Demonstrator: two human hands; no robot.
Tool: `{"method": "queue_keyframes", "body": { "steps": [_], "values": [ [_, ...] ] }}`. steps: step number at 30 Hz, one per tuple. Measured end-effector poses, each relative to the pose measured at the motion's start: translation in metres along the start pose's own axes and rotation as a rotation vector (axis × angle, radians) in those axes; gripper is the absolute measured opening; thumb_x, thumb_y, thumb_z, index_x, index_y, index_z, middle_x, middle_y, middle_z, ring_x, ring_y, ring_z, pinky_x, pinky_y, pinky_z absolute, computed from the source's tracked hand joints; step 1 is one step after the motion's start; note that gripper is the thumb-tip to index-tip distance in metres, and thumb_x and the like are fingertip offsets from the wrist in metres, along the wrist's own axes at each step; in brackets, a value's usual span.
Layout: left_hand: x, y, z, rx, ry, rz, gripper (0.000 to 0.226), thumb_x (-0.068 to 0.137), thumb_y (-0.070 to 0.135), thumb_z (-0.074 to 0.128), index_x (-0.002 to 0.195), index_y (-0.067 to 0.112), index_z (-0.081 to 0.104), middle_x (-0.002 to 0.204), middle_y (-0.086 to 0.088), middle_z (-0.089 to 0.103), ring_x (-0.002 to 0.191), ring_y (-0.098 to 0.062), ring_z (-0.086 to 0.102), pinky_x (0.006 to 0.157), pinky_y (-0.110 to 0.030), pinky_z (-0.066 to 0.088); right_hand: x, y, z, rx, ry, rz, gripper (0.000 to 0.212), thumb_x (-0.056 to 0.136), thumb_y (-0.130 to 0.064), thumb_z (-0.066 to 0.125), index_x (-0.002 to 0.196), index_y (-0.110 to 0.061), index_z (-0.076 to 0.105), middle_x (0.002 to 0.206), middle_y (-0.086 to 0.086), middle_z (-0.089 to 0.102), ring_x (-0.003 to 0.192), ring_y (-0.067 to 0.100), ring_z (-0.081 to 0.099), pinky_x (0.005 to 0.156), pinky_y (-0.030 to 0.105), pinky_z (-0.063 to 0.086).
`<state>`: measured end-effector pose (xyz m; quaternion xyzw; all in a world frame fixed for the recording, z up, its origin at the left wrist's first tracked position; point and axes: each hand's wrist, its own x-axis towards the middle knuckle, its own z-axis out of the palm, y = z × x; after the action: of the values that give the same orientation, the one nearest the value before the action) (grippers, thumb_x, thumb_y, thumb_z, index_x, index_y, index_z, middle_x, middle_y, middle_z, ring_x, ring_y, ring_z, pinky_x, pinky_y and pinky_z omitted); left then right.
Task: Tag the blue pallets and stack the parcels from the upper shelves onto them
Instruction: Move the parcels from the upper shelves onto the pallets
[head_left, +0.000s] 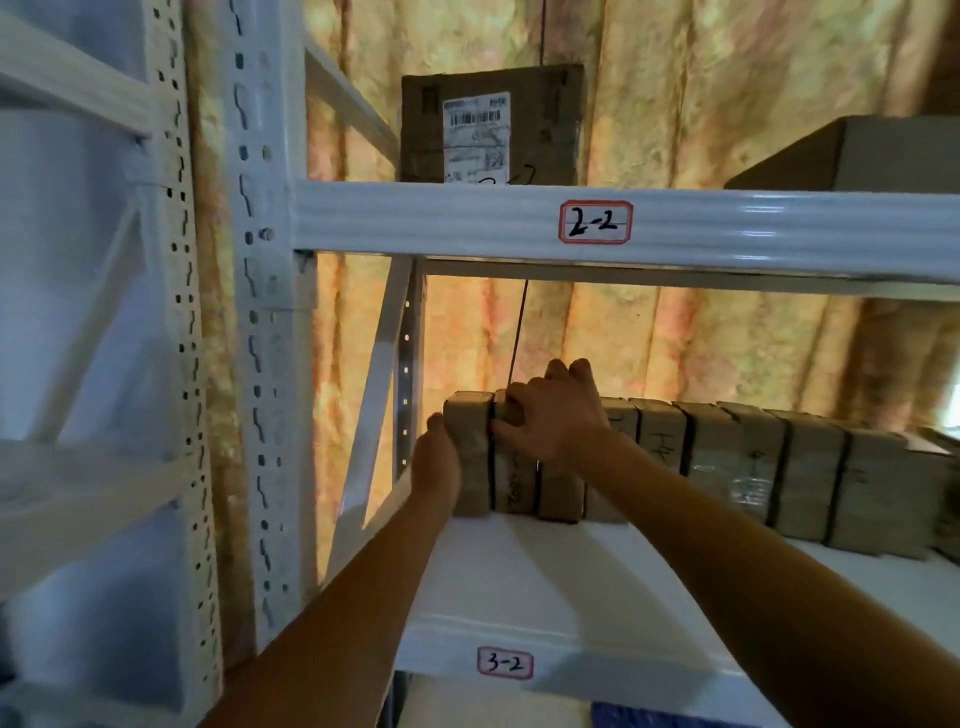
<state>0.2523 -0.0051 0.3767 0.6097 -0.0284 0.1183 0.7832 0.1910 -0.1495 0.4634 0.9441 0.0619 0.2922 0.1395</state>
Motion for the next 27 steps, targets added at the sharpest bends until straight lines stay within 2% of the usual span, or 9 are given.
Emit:
{"method": "queue_keyframes", "body": {
  "steps": [4,6,10,13,16,18,22,24,27],
  "values": [
    [-0.006,-0.004,-0.003,-0.159,0.011,-0.022,0.042,0.102,0.043,0.032,0.088,0.021,0.065,0.078,-0.004,0.068,0.078,-0.026,0.064,0.071,-0.033,0.049,-0.001,-0.007,-0.008,0.066,0.013,-0.033,0.042,0.084,-0.068,0.032,0.085,-0.033,0.056,0.081,-0.002,0.066,0.088,0.027,0.060,0.091,0.046,0.031],
    [-0.010,-0.003,-0.004,-0.208,0.013,-0.012,0.039,0.097,0.045,0.036,0.087,0.021,0.065,0.078,-0.006,0.066,0.080,-0.029,0.062,0.075,-0.036,0.049,-0.001,-0.013,-0.011,0.100,-0.018,-0.037,0.037,0.086,-0.066,0.038,0.085,-0.033,0.054,0.079,-0.003,0.065,0.080,0.024,0.062,0.092,0.044,0.034],
    [-0.029,0.009,-0.013,-0.186,0.007,0.010,0.051,0.078,0.061,0.039,0.094,0.022,0.068,0.099,-0.014,0.069,0.096,-0.033,0.064,0.096,-0.055,0.051,-0.007,-0.026,-0.021,0.304,-0.021,0.051,0.046,0.082,-0.063,0.051,0.110,-0.030,0.065,0.099,-0.002,0.073,0.090,0.023,0.064,0.096,0.042,0.038],
    [-0.050,0.009,-0.026,-0.083,0.017,0.038,0.057,0.079,0.076,0.042,0.087,0.027,0.069,0.101,-0.008,0.072,0.097,-0.031,0.068,0.093,-0.057,0.053,-0.029,-0.034,-0.027,0.575,0.106,0.155,0.043,0.084,-0.058,0.057,0.112,-0.028,0.069,0.103,-0.002,0.075,0.093,0.022,0.066,0.092,0.039,0.050],
    [-0.089,0.014,-0.039,-0.037,-0.018,0.002,0.077,0.074,0.088,0.044,0.109,0.025,0.071,0.107,-0.010,0.073,0.095,-0.027,0.070,0.078,-0.043,0.058,-0.062,-0.033,-0.036,0.784,0.165,0.209,0.030,0.091,-0.049,0.062,0.107,-0.025,0.072,0.102,-0.002,0.074,0.094,0.019,0.066,0.085,0.040,0.058],
    [-0.116,0.022,-0.042,-0.046,-0.053,0.008,0.090,0.073,0.089,0.048,0.129,0.020,0.058,0.120,-0.013,0.068,0.098,-0.026,0.070,0.067,-0.031,0.057,-0.083,-0.032,-0.042,0.877,0.177,0.216,0.026,0.094,-0.044,0.061,0.108,-0.024,0.072,0.102,-0.003,0.073,0.095,0.018,0.066,0.085,0.042,0.058],
    [-0.171,0.040,-0.038,-0.022,-0.094,-0.019,0.120,0.054,0.100,0.049,0.150,0.030,0.034,0.136,-0.002,0.058,0.114,-0.026,0.064,0.095,-0.048,0.055,-0.131,-0.027,-0.049,1.123,0.193,0.276,0.026,0.101,-0.038,0.057,0.120,-0.022,0.065,0.108,-0.001,0.070,0.101,0.020,0.065,0.093,0.047,0.056],
    [-0.199,0.047,-0.033,0.047,-0.107,-0.042,0.109,0.055,0.099,0.051,0.139,0.030,0.045,0.125,0.001,0.065,0.103,-0.022,0.067,0.087,-0.041,0.057,-0.156,-0.019,-0.052,1.250,0.153,0.326,0.034,0.100,-0.038,0.058,0.131,-0.024,0.060,0.117,0.000,0.067,0.107,0.021,0.063,0.096,0.045,0.053],
    [-0.237,0.058,-0.024,0.130,-0.043,-0.060,0.059,0.073,0.089,0.050,0.100,0.037,0.051,0.075,0.022,0.061,0.062,-0.003,0.060,0.047,-0.018,0.048,-0.189,-0.004,-0.058,1.457,0.069,0.304,0.046,0.097,-0.025,0.065,0.142,-0.026,0.054,0.126,0.003,0.066,0.109,0.016,0.064,0.088,0.031,0.051]
  ]
}}
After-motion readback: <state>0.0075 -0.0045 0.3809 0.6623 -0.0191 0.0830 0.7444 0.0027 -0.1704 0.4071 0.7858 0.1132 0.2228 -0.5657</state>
